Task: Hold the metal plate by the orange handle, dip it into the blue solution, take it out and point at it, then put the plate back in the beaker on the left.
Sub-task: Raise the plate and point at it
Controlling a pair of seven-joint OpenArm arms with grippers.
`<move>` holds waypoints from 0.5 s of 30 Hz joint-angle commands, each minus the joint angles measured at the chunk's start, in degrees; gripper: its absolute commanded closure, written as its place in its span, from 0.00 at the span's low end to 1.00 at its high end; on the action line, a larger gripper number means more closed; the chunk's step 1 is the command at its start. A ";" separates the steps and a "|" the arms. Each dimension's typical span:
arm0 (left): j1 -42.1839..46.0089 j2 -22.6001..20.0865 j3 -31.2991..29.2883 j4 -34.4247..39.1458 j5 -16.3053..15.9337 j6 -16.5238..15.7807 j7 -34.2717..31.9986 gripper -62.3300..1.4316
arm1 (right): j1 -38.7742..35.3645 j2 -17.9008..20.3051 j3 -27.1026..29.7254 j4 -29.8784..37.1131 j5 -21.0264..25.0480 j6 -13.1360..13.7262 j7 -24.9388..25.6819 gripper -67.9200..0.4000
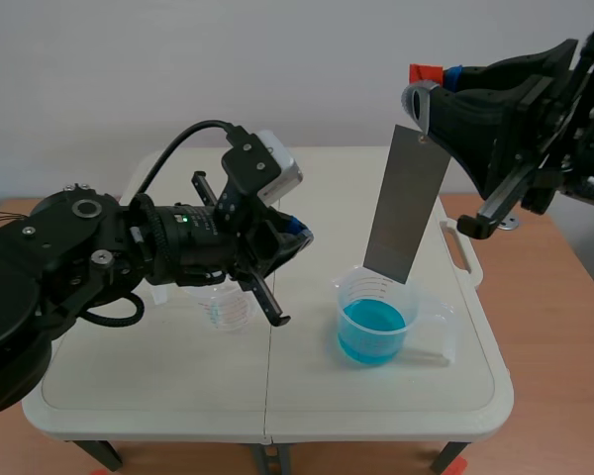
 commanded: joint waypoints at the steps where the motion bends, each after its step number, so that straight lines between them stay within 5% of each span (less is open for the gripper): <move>1: 2.14 -2.23 -2.27 2.29 -0.33 1.01 -1.84 0.91 | 0.55 0.46 0.46 1.29 0.83 0.42 0.83 0.98; 15: 27.08 -16.61 -18.80 17.31 -0.46 5.38 -8.20 0.91 | 0.55 0.46 0.46 1.29 0.81 0.42 0.83 0.98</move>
